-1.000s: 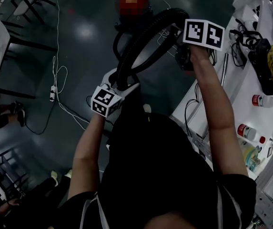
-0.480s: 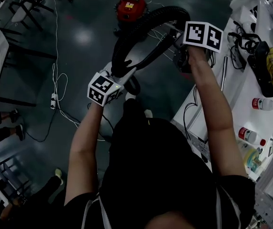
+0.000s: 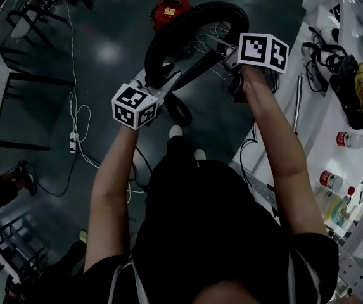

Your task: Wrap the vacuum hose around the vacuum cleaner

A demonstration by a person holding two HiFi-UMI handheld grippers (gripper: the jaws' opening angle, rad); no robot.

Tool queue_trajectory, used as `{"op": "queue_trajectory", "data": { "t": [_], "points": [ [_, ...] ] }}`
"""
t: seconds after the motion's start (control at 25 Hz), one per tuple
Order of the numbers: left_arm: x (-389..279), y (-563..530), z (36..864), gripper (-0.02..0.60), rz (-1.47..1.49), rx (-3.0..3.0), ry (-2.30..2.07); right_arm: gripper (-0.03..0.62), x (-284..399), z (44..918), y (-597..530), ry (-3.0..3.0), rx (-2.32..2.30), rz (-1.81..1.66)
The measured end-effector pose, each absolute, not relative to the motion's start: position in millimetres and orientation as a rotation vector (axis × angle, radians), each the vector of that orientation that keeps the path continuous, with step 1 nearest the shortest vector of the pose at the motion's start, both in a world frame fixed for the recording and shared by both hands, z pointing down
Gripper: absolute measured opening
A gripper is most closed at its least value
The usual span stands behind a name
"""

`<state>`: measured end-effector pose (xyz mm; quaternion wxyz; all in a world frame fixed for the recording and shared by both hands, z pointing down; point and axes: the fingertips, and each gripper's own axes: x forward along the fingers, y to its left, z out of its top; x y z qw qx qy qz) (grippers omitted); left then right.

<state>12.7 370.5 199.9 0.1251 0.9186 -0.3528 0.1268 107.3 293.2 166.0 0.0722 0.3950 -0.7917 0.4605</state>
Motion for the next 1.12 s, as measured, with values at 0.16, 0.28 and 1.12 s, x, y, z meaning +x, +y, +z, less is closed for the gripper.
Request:
{"op": "queue_trajectory", "data": {
  "t": [0.16,0.28,1.12],
  "points": [
    [1.8,355.3,199.6,0.115,0.374,2.673,-0.949,0.19,99.6,157.8,289.2,-2.392,1.125,1.435],
    [-1.1,344.5,195.0,0.133,0.351,2.688,-0.852,0.189,95.9,151.5,285.8,-2.4,1.087,1.505],
    [6.3,321.6,180.5,0.398,0.3,2.84,-0.182,0.192,19.0,108.5,254.9,-2.366,0.914,1.814]
  ]
}}
